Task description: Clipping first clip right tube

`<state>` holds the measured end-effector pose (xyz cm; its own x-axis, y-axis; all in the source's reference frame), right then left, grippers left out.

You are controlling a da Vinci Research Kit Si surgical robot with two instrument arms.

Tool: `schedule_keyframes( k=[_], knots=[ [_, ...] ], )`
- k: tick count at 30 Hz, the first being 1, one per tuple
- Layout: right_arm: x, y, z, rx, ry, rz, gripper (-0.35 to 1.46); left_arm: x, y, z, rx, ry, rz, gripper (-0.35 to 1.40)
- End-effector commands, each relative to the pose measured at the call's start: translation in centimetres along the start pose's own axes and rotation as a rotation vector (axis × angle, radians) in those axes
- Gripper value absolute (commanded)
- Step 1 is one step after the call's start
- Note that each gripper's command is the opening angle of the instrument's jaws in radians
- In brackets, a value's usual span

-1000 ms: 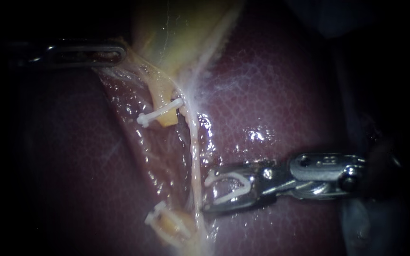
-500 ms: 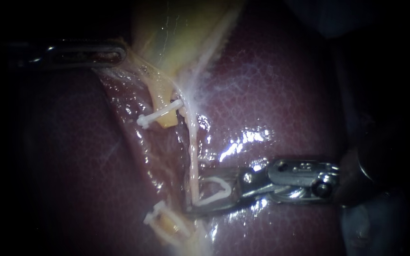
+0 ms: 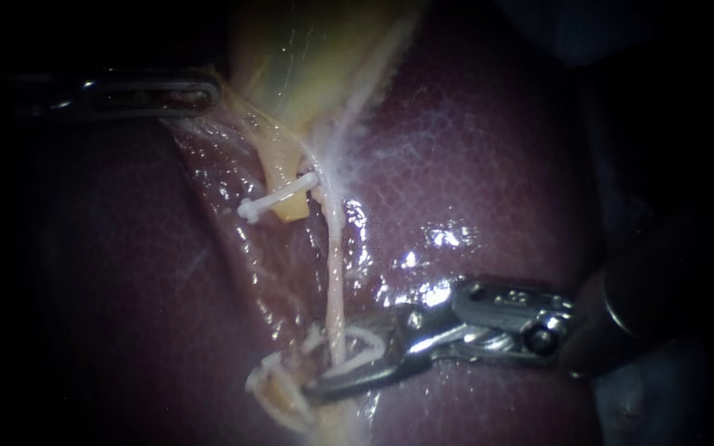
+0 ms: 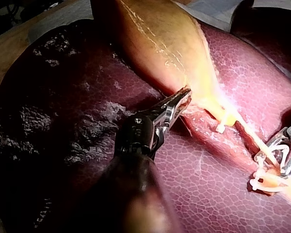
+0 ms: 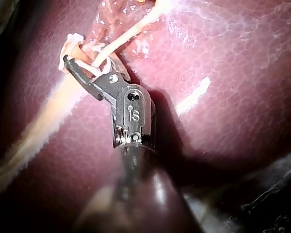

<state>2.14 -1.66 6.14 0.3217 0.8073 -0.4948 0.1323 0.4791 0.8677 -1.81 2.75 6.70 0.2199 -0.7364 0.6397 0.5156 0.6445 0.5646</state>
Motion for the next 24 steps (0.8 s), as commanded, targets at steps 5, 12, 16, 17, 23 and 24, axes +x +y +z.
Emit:
schedule_keyframes(
  k=[5, 12, 16, 17, 23, 24],
  knots=[
    [0.10, -0.17, 0.02, 0.072, 0.022, 0.016, 0.49, 0.00, 0.00, 0.00, 0.000, 0.000, 0.000, -0.35],
    [0.26, -0.34, -0.01, 0.113, 0.044, 0.019, 0.47, 0.00, 0.00, 0.00, 0.000, 0.000, 0.000, -0.35],
    [0.25, -0.34, -0.04, 0.115, 0.044, 0.019, 0.37, 0.01, 0.00, 0.00, 0.000, 0.000, 0.000, -0.35],
    [0.24, -0.33, -0.05, 0.113, 0.045, 0.019, 0.33, 0.01, 0.00, 0.00, 0.000, 0.000, 0.000, -0.35],
    [0.21, -0.28, -0.12, 0.118, 0.041, 0.030, 0.08, 0.01, 0.00, 0.00, 0.000, 0.000, 0.000, -0.35],
    [0.21, -0.27, -0.13, 0.118, 0.041, 0.030, 0.04, 0.01, 0.00, 0.00, 0.000, 0.000, 0.000, -0.35]
  ],
)
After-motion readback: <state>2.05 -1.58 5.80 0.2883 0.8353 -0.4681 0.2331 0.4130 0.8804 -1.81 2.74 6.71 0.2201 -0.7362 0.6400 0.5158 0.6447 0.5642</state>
